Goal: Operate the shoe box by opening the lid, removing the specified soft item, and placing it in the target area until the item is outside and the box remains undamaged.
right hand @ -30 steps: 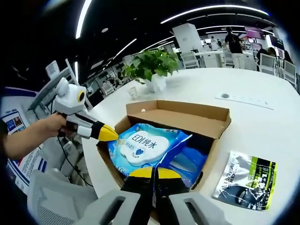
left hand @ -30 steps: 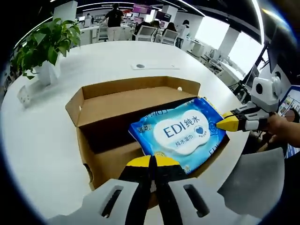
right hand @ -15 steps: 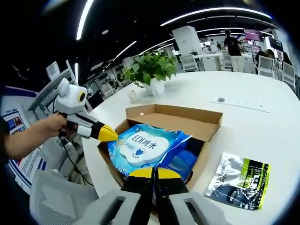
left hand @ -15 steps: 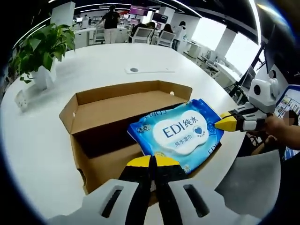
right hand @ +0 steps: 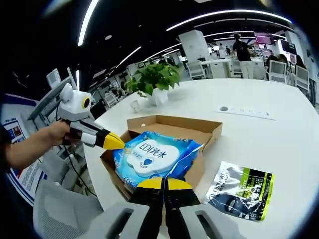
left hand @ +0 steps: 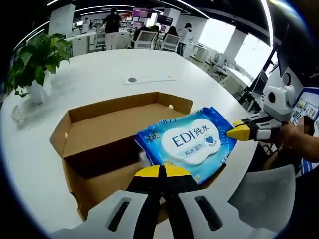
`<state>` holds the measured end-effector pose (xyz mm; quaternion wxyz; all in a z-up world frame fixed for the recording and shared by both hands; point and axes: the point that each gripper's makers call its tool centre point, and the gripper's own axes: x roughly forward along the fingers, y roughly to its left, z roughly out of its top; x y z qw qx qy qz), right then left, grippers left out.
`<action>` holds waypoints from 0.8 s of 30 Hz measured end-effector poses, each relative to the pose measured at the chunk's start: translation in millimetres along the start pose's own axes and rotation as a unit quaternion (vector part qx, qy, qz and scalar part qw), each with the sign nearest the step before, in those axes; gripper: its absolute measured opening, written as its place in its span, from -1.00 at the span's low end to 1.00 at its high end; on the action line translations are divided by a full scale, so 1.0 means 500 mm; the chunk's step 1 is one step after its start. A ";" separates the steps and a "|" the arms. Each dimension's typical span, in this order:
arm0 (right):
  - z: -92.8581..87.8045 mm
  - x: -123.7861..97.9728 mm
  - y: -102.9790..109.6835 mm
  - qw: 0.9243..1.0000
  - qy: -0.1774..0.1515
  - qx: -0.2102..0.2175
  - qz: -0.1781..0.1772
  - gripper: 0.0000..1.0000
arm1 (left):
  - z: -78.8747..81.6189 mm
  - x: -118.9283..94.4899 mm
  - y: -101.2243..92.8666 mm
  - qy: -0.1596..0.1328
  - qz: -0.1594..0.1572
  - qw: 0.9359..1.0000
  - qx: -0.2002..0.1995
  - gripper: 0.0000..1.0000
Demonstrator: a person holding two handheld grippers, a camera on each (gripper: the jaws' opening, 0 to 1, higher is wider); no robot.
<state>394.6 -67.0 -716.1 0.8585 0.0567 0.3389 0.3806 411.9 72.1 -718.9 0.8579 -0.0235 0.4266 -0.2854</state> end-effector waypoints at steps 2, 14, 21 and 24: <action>0.001 -0.006 -0.006 1.000 -0.001 0.001 -0.001 -1.00 | 0.004 0.003 -0.009 -0.001 -0.002 1.000 0.001 -1.00; 0.004 -0.049 -0.047 1.000 -0.003 0.004 -0.010 -1.00 | 0.035 0.025 -0.064 -0.009 -0.013 1.000 0.009 -1.00; -0.001 -0.075 -0.072 1.000 -0.003 0.007 -0.016 -1.00 | 0.051 0.045 -0.094 -0.012 -0.023 1.000 0.014 -1.00; -0.004 -0.087 -0.082 1.000 -0.005 0.009 -0.019 -1.00 | 0.058 0.056 -0.103 -0.011 -0.027 0.999 0.018 -1.00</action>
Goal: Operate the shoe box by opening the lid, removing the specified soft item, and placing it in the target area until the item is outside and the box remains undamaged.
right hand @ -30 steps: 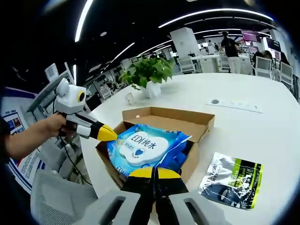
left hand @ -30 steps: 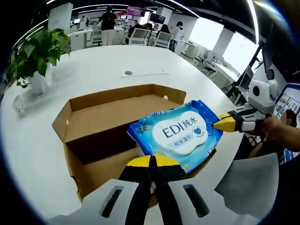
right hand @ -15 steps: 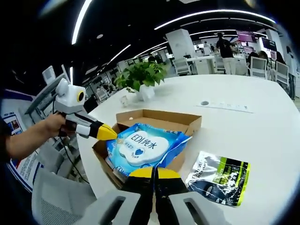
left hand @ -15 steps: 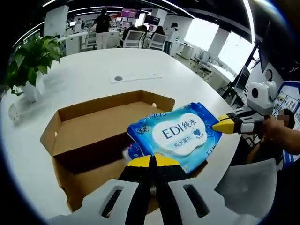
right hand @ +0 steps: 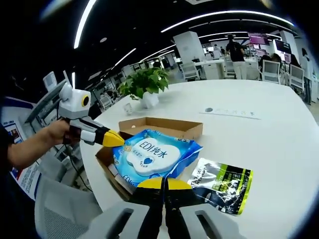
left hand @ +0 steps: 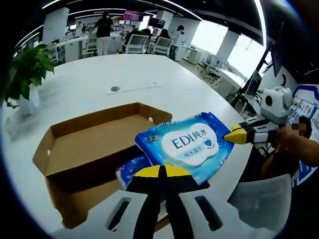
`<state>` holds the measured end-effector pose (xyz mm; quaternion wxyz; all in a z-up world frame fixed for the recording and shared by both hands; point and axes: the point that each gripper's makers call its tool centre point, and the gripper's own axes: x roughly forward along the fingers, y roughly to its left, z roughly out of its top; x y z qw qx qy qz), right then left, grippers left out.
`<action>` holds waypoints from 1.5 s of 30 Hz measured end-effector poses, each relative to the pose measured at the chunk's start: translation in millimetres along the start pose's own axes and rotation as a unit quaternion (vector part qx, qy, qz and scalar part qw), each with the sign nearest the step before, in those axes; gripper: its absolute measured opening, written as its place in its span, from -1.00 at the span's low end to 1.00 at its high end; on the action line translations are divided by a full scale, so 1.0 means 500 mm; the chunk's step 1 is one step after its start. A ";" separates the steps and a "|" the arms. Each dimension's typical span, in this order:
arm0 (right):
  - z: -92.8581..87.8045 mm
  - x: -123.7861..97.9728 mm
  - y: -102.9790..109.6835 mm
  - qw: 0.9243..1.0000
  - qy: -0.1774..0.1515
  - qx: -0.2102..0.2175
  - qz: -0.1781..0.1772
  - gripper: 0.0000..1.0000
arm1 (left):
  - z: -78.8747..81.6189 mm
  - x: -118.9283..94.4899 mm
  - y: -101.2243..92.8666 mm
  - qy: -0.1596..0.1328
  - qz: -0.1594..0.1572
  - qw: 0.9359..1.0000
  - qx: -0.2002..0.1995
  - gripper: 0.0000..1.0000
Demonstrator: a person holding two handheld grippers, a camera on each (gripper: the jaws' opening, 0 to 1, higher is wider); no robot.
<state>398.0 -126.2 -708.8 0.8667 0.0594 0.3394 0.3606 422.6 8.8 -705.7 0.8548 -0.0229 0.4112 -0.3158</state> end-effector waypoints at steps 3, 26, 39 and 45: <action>-0.003 -0.013 -0.011 1.000 -0.002 0.004 -0.004 -1.00 | 0.006 0.011 -0.010 0.000 -0.006 1.000 0.002 -1.00; -0.036 -0.090 -0.095 0.999 -0.005 0.021 -0.032 -1.00 | 0.030 0.089 -0.099 0.001 -0.038 0.999 0.019 -1.00; -0.052 -0.106 -0.154 0.999 0.005 0.027 -0.040 -1.00 | 0.032 0.146 -0.132 0.005 -0.041 0.999 0.011 -1.00; -0.058 -0.096 -0.183 0.999 0.011 0.027 -0.038 -1.00 | 0.029 0.170 -0.132 0.008 -0.034 0.999 0.008 -1.00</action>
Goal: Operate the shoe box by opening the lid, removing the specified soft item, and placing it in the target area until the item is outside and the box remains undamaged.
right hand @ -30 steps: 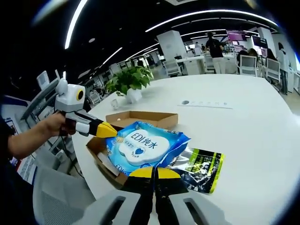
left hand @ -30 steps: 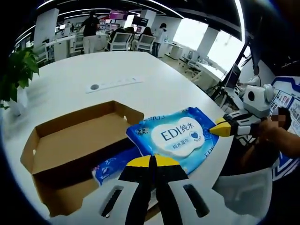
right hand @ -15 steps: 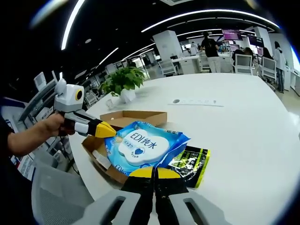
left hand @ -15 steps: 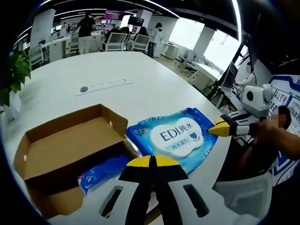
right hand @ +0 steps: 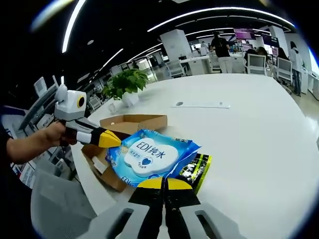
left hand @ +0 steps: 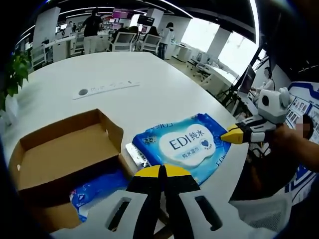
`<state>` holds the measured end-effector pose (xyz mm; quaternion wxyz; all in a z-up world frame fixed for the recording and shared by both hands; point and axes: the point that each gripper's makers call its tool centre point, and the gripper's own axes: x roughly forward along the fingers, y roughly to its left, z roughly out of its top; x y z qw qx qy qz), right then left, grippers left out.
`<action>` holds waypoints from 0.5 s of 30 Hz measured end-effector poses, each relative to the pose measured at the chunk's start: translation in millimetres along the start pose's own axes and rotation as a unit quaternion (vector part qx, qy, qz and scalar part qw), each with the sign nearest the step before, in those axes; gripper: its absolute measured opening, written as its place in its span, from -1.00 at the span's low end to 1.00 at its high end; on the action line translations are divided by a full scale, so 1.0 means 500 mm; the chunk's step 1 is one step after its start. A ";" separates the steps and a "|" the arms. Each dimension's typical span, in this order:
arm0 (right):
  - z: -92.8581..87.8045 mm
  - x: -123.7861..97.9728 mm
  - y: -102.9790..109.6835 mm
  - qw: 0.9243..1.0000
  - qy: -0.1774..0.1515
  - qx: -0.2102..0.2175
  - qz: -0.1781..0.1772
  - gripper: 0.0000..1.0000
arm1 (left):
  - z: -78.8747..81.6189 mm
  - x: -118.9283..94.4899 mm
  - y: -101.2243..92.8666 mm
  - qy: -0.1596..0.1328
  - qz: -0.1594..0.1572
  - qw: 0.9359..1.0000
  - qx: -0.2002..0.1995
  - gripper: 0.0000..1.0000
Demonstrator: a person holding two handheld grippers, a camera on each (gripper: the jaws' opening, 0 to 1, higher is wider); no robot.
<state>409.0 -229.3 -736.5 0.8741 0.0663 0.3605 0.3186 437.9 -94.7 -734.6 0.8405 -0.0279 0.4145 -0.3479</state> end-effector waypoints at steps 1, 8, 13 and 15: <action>0.000 0.002 -0.002 1.000 0.001 -0.001 0.001 -1.00 | 0.000 0.005 0.002 0.001 0.002 1.000 -0.001 -1.00; -0.006 0.026 -0.026 1.000 0.009 -0.001 0.007 -1.00 | -0.008 0.030 0.013 0.006 0.016 1.000 -0.004 -1.00; -0.014 0.044 -0.046 1.000 0.016 0.000 0.014 -1.00 | -0.017 0.053 0.020 0.017 0.025 1.000 0.001 -1.00; -0.019 0.049 -0.052 1.000 0.019 -0.001 0.017 -1.00 | -0.019 0.059 0.022 0.020 0.027 0.999 0.006 -1.00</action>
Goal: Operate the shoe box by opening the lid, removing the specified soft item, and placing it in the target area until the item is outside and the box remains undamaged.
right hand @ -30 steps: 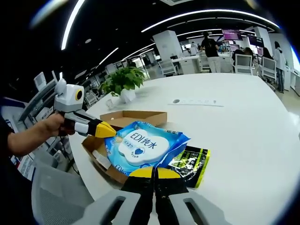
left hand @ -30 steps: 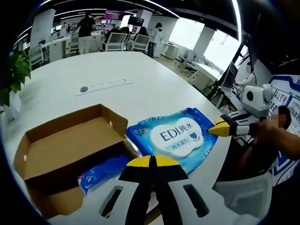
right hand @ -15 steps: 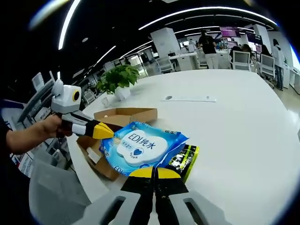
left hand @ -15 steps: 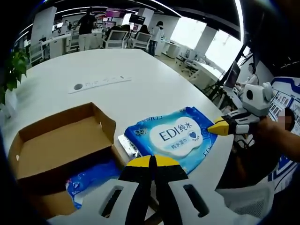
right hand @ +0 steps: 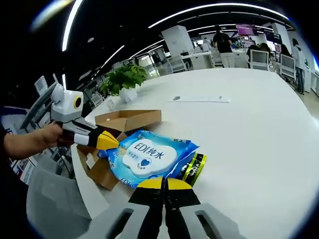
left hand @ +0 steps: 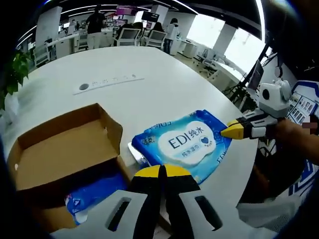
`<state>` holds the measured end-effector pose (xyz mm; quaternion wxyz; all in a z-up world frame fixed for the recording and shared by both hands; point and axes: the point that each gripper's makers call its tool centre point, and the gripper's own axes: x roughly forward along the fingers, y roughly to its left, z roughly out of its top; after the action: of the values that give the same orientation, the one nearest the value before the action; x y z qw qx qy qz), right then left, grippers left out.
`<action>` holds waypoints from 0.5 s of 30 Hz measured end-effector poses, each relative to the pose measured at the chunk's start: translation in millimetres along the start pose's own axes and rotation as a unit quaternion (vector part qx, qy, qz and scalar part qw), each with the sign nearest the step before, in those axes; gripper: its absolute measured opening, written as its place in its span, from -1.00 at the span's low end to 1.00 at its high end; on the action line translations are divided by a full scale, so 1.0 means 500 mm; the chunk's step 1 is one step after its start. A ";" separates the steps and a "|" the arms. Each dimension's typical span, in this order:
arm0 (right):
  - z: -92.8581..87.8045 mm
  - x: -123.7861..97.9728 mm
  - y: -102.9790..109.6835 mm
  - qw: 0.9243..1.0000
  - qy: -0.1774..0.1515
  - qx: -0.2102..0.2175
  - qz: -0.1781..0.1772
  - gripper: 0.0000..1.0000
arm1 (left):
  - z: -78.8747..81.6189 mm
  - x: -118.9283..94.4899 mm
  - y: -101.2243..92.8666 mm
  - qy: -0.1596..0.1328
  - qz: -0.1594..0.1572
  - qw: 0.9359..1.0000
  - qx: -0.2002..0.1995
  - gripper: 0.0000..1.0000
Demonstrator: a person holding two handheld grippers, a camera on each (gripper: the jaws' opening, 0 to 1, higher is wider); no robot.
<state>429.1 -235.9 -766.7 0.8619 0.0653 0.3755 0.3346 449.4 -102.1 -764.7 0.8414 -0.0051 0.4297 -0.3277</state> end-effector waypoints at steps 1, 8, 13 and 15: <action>-0.002 0.003 -0.005 1.000 0.002 0.000 0.002 -1.00 | -0.001 0.002 0.000 0.001 0.001 1.000 0.002 -1.00; -0.008 0.018 -0.031 1.000 0.007 -0.002 0.006 -1.00 | -0.004 0.028 0.002 0.006 0.011 1.000 0.015 -1.00; -0.016 0.032 -0.040 1.000 0.010 -0.005 0.011 -1.00 | -0.013 0.040 0.008 0.015 0.021 0.999 0.031 -1.00; -0.019 0.037 -0.041 1.000 0.011 -0.005 0.013 -1.00 | -0.016 0.044 0.011 0.019 0.025 0.999 0.037 -1.00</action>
<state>442.4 -241.5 -792.0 0.8536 0.0621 0.3826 0.3479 455.6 -107.9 -787.4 0.8405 0.0427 0.4335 -0.3221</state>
